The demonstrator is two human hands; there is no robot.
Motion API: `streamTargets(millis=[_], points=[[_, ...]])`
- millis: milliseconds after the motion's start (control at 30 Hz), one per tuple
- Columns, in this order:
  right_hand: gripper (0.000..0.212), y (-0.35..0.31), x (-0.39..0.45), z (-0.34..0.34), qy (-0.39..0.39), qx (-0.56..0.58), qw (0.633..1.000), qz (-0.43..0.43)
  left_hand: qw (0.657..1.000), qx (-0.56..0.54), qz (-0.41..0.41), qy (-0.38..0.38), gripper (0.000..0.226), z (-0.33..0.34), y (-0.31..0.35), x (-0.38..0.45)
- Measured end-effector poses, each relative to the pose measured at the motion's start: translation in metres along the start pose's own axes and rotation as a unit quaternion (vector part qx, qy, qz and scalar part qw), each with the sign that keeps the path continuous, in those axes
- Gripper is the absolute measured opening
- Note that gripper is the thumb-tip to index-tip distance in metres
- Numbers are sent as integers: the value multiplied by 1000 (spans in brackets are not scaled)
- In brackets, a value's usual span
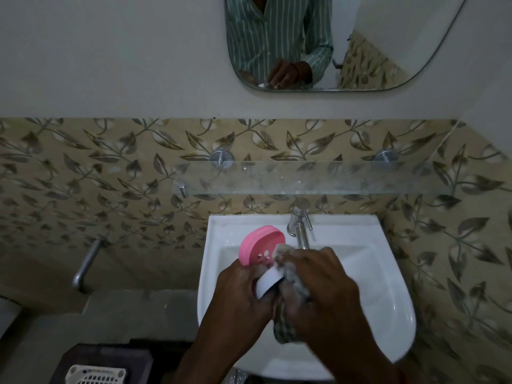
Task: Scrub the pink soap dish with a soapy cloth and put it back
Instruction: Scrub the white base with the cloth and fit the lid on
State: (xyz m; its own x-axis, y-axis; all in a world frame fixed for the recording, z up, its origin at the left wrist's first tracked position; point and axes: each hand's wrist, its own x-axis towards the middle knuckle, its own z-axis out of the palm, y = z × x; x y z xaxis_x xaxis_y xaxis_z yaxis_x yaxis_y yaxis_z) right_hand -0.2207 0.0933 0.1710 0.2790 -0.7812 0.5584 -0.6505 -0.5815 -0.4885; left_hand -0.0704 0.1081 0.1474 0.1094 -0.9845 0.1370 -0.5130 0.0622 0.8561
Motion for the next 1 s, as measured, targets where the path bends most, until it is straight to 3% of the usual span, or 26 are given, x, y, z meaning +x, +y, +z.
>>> streamTargets(millis=[100, 167, 267, 333, 433, 500, 600, 767, 833, 867, 1000], points=[[39, 11, 6, -6, 58, 108, 971, 207, 998, 0, -41, 43, 42, 7, -2, -8], [38, 12, 6, -6, 79, 117, 957, 252, 999, 26, -35, 13, 46, 14, -4, -16], [34, 12, -1, -2, 63, 52, 978, 193, 996, 85, -18, -7, 45, 16, -11, -11], [35, 8, -10, 5, 38, -38, 996, 73, 991, 117, -7, -66, 44, 18, -14, -5], [17, 0, -20, 17, 16, -142, 984, -105, 985, 119, 15, -127, 54, 20, -15, -5], [23, 7, -19, 17, -8, -124, 988, -91, 982, 144, 21, -124, 68, 14, -15, -5], [32, 26, -12, 9, 3, -61, 998, 4, 978, 173, 29, -114, 78, 9, -15, -3], [24, 28, -10, 3, 33, 31, 981, 190, 990, 138, 11, -39, 47, 6, -12, -11], [36, 31, -11, -3, 51, 72, 959, 269, 989, 147, 18, -5, 31, 5, -13, -14], [39, 32, -12, -5, 49, 60, 959, 274, 988, 152, 17, -1, 25, 6, -12, -15], [44, 20, -30, 14, -9, -100, 991, 87, 979, 195, 32, -43, 34, 15, -7, -9]])
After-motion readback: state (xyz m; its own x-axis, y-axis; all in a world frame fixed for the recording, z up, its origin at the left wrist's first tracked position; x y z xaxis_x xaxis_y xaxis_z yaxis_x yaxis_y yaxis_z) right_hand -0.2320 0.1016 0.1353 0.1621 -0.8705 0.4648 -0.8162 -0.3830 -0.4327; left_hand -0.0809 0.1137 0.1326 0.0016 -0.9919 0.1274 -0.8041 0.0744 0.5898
